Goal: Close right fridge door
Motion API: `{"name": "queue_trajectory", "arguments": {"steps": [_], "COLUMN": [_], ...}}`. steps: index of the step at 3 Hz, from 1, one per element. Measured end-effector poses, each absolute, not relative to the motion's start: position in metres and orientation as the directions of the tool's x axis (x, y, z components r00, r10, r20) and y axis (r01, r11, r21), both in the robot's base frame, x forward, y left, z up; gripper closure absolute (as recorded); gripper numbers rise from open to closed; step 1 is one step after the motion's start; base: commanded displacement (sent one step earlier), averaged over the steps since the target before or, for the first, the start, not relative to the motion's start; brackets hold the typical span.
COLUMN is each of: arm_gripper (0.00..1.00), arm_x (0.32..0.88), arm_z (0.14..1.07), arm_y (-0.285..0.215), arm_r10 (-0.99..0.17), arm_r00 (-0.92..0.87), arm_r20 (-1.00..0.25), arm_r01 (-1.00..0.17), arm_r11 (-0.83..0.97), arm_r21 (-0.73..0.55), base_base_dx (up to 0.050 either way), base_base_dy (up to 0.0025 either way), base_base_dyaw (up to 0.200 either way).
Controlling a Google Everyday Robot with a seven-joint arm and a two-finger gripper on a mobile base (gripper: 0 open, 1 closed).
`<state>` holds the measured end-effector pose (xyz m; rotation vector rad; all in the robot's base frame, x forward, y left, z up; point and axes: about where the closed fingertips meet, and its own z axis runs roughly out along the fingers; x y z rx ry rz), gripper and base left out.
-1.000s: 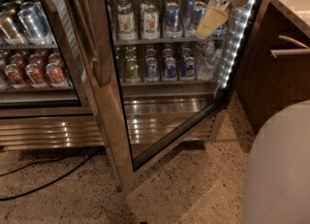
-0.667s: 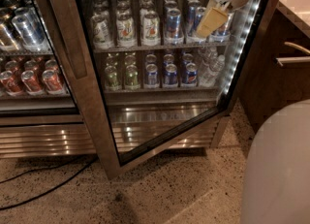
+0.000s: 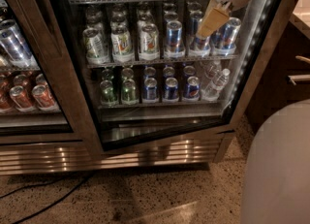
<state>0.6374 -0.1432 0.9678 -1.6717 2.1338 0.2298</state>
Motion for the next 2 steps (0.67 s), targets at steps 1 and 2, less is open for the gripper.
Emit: {"name": "queue_trajectory", "arguments": {"steps": [1,2], "arm_gripper": [1.0,1.0], "arm_x": [0.6374,0.6374], "arm_z": [0.9678,0.9678], "arm_y": [-0.1432,-0.1432], "arm_r10": [-0.887,-0.887], "arm_r00": [-0.19,-0.19], "arm_r20": [-0.42,-0.42], "arm_r01": [-0.956,-0.956], "arm_r11": [0.264,0.264], "arm_r21": [-0.125,-0.125], "base_base_dx": [0.05,0.0], "base_base_dy": [0.00006,0.0], "base_base_dyaw": [-0.001,0.0]}}
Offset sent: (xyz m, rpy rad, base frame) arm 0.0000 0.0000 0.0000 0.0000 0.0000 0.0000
